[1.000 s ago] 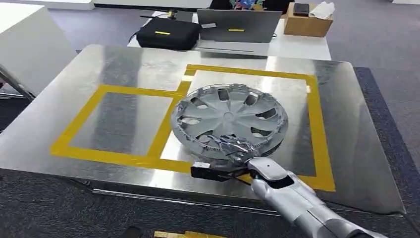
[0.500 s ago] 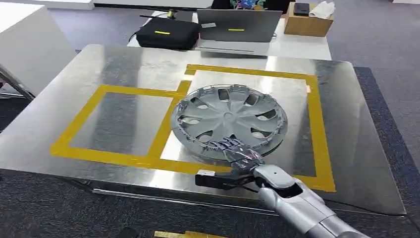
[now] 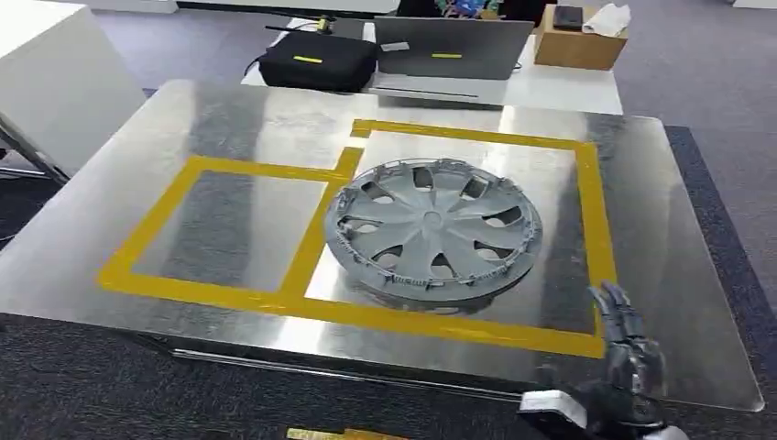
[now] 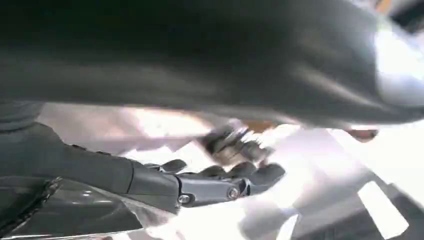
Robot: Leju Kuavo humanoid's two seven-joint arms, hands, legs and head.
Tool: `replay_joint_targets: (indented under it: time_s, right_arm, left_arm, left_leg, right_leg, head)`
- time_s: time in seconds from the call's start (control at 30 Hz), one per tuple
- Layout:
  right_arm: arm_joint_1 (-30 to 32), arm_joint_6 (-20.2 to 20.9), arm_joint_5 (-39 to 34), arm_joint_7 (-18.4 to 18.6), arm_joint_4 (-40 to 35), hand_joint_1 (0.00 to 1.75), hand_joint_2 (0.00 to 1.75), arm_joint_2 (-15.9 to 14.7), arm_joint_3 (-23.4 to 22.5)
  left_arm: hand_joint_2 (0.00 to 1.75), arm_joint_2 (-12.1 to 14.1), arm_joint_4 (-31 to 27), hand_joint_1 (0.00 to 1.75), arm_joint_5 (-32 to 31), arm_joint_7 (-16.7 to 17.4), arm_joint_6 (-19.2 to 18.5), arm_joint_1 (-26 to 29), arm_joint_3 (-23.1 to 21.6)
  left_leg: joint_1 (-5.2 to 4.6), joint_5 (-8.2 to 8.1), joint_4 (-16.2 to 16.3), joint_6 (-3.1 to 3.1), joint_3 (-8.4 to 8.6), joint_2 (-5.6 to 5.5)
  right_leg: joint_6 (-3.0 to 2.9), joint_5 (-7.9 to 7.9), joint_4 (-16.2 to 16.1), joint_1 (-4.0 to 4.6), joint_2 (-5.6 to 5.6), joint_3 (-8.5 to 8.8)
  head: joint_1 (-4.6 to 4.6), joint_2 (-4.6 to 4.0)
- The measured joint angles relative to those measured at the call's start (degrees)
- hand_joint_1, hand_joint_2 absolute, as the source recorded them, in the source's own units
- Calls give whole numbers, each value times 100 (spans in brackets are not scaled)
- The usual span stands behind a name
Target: Take the parts from the cabinet and place them on the table.
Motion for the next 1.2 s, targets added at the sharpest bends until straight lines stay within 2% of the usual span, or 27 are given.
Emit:
replay_joint_targets:
  time_s: [0.03,0.1,0.13,0.17,0.2,0.27,0.3,0.33,0.37,0.47,0.5,0.53,0.6,0.63,0.67,0.73,0.77,0.8,0.83,0.9,0.97,1.0,1.03,1.07,1.13,1.17,1.2]
  right_arm:
    - [-13,256,-121,-683,76,0,0,401,-823]
    - [-352,622,-111,-1928,584,0,0,1057,-2621]
    - [-486,631,-93,-2218,873,0,0,1250,-3477]
    - [-571,620,-76,-2357,1142,0,0,1455,-4346]
    - [-657,557,-67,-2438,1391,0,0,1662,-5091]
    - [-938,312,-8,-2453,1876,0,0,1851,-6015]
    - [-1149,45,53,-2424,2306,0,0,1900,-6522]
    - [-1335,-185,73,-2396,2729,0,0,1960,-6873]
    - [-1451,-369,66,-2376,3073,0,0,1962,-7155]
    - [-1843,-652,441,-1848,4314,0,0,1942,-8329]
    - [-1892,-652,761,-1544,4545,0,0,1955,-8593]
    - [-1984,-654,1401,-930,4879,0,0,2012,-8973]
    - [-2096,-654,2221,-11,5358,0,0,2043,-9296]
    - [-2132,-654,2529,443,5711,0,0,2040,-9407]
    - [-2160,-643,2786,880,6150,0,0,2032,-9507]
    - [-2184,-277,3168,1579,6976,0,0,2010,-9580]
    - [-2190,172,3344,1829,7345,0,0,2010,-9580]
    - [-2214,475,3434,1905,7607,0,0,2010,-9577]
    - [-2244,570,3474,1943,7815,0,0,2043,-9573]
    - [-2274,637,3502,1971,8158,0,0,2047,-9571]
    - [-2276,651,3517,1995,8374,0,0,2038,-9569]
    - [-2263,694,3517,2002,8430,0,0,2017,-9569]
    - [-2251,890,3550,2002,8531,0,0,2003,-9569]
    - [-2280,1221,3650,1989,8618,0,0,2003,-9547]
    - [-2330,1808,3839,1818,8723,0,0,2010,-9459]
    - [-2342,1962,3915,1716,8773,0,0,2027,-9388]
    - [-2345,2030,3968,1623,8811,0,0,2040,-9332]
  left_arm:
    - [0,-26,0,0,-39,4,41,-4,39]
    - [0,-85,0,0,-120,39,111,-23,111]
    - [0,-94,0,0,-135,39,131,-36,131]
    - [0,-125,0,0,-155,46,138,-41,155]
    - [0,-142,0,0,-170,50,148,-27,179]
    - [0,-173,0,0,-184,57,175,8,208]
    - [0,-179,0,0,-201,57,188,-8,220]
    - [0,-183,0,0,-221,57,197,-30,247]
    - [0,-201,0,0,-236,52,208,-47,271]
    - [0,-221,0,0,-258,44,245,-86,332]
    - [0,-227,0,0,-269,44,260,-87,352]
    - [0,-236,0,0,-293,42,278,-92,380]
    - [0,-234,0,0,-317,37,284,-93,417]
    - [0,-234,0,0,-359,37,284,-96,433]
    - [0,-234,0,0,-389,35,282,-98,435]
    - [0,-229,0,0,-490,35,260,-105,435]
    - [0,-227,0,0,-542,35,245,-112,435]
    - [0,-227,0,0,-566,35,242,-125,435]
    - [0,-207,-11,0,-586,35,243,-147,435]
    - [0,-223,-15,0,-601,33,236,-161,433]
    - [0,-223,-17,0,-599,33,238,-170,433]
    - [0,-236,-15,0,-601,33,236,-170,433]
    - [0,-229,-20,0,-623,33,238,-191,433]
    - [0,-236,-20,0,-686,35,238,-189,433]
    - [0,-232,-20,0,-829,46,273,-156,428]
    - [0,-232,-20,0,-905,61,304,-155,422]
    - [0,-232,-20,0,-958,83,321,-165,411]
  left_leg:
    - [7,28,-41,41,4,27]
    - [-16,49,-31,42,-42,103]
    - [-31,59,-26,58,-68,114]
    - [-41,71,-18,67,-95,101]
    - [-45,80,-1,59,-112,89]
    - [-43,80,16,41,-113,161]
    - [-48,73,37,8,-109,248]
    - [-86,80,39,-36,-118,278]
    - [-90,80,42,-55,-116,319]
    - [-105,98,88,-126,-108,454]
    - [-97,35,125,-159,-128,429]
    - [-73,-241,321,-235,-194,212]
    - [-46,-862,1133,-279,-443,112]
    - [-46,-1072,1534,-280,-543,107]
    - [-46,-1140,1737,-270,-559,106]
    - [-53,-910,1417,-210,-267,92]
    - [-69,-676,890,-142,57,50]
    - [-94,-496,311,-41,413,-87]
    - [-130,-504,-136,77,681,-350]
    - [-151,-405,-211,11,675,-302]
    - [-181,-342,-218,17,654,-228]
    - [-99,-230,-304,45,609,-137]
    - [-105,-161,-310,66,548,-80]
    - [-106,-106,-307,93,467,-18]
    - [-106,6,-299,90,302,176]
    - [-106,64,-285,86,208,276]
    - [-103,117,-258,73,118,359]
  right_leg:
    - [-7,-186,223,6,14,-95]
    - [12,-622,1127,-6,8,-494]
    - [19,-753,1507,-19,4,-643]
    - [18,-746,1658,-20,4,-688]
    - [14,-593,1494,-21,7,-556]
    - [16,-161,610,-26,-44,-66]
    - [39,-60,-29,-31,-241,288]
    - [-18,-81,-53,18,-304,375]
    - [-71,20,-3,31,-263,297]
    - [-180,-18,-40,12,-115,227]
    - [-230,15,-61,-18,-97,188]
    - [-275,50,-59,-22,-53,164]
    - [-327,154,-53,-17,44,44]
    - [-326,206,-50,-8,110,-23]
    - [-329,251,-48,1,156,-80]
    - [-327,345,-42,34,259,-198]
    - [-324,400,-42,58,334,-258]
    - [-326,458,-42,69,407,-312]
    - [-317,515,-39,48,440,-344]
    - [-251,630,-71,46,536,-363]
    - [-168,739,-121,25,630,-383]
    - [-162,729,-105,40,615,-466]
    - [-148,475,10,67,329,-531]
    - [-139,96,301,60,184,-637]
    - [-70,-555,1195,30,77,-847]
    - [-28,-641,1565,13,62,-889]
    - [8,-508,1724,-15,45,-836]
  head:
    - [31,0]
    - [13,0]
    - [24,0]
    - [24,0]
    - [52,0]
    - [52,0]
    - [46,0]
    - [50,0]
    - [17,0]
    - [18,0]
    - [15,0]
    - [2,0]
    - [-9,0]
    - [-7,0]
    - [-7,0]
    - [-4,0]
    - [-9,0]
    - [0,0]
    - [2,0]
    - [-2,0]
    - [-4,0]
    - [-8,0]
    - [-15,0]
    - [31,0]
    - [26,0]
    - [37,0]
    - [31,0]
